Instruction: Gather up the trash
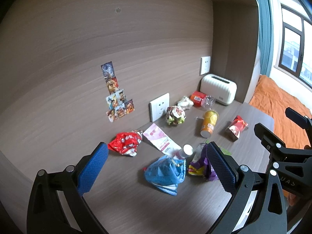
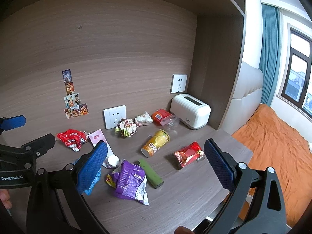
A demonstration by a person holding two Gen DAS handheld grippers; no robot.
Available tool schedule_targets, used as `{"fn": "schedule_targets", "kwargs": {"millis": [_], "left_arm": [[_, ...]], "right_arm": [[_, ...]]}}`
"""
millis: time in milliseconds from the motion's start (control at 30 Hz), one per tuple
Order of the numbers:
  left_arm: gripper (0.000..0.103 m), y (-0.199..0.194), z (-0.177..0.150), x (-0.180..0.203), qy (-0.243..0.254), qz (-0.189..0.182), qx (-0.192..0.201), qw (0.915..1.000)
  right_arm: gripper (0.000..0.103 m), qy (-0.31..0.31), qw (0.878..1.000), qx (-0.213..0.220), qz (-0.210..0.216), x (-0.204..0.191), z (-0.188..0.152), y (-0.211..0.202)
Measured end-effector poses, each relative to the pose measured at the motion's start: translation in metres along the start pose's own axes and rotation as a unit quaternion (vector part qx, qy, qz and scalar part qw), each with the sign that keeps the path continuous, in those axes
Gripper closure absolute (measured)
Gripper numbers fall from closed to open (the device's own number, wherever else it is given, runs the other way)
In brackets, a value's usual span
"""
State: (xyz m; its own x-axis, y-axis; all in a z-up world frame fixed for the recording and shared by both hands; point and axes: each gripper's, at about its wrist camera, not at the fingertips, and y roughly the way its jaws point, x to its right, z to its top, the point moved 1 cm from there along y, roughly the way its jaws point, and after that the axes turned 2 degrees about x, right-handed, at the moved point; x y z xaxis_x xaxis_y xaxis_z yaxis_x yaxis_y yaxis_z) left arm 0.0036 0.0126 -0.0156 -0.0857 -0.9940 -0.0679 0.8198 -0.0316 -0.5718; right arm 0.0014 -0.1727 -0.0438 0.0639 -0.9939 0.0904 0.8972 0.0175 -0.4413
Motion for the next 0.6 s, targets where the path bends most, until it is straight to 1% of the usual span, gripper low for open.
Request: {"fn": "schedule_targets", "kwargs": {"millis": [433, 600], "left_arm": [[0.005, 0.0048, -0.0041, 0.0035, 0.007, 0.002, -0.009, 0.9999], [0.005, 0.0091, -0.0027, 0.0024, 0.002, -0.005, -0.017, 0.9998]], "right_arm": [[0.004, 0.005, 1.0, -0.011, 0.002, 0.0013, -0.0029, 0.0041], [0.004, 0.008, 1.0, -0.015, 0.003, 0.0025, -0.0043, 0.0053]]}}
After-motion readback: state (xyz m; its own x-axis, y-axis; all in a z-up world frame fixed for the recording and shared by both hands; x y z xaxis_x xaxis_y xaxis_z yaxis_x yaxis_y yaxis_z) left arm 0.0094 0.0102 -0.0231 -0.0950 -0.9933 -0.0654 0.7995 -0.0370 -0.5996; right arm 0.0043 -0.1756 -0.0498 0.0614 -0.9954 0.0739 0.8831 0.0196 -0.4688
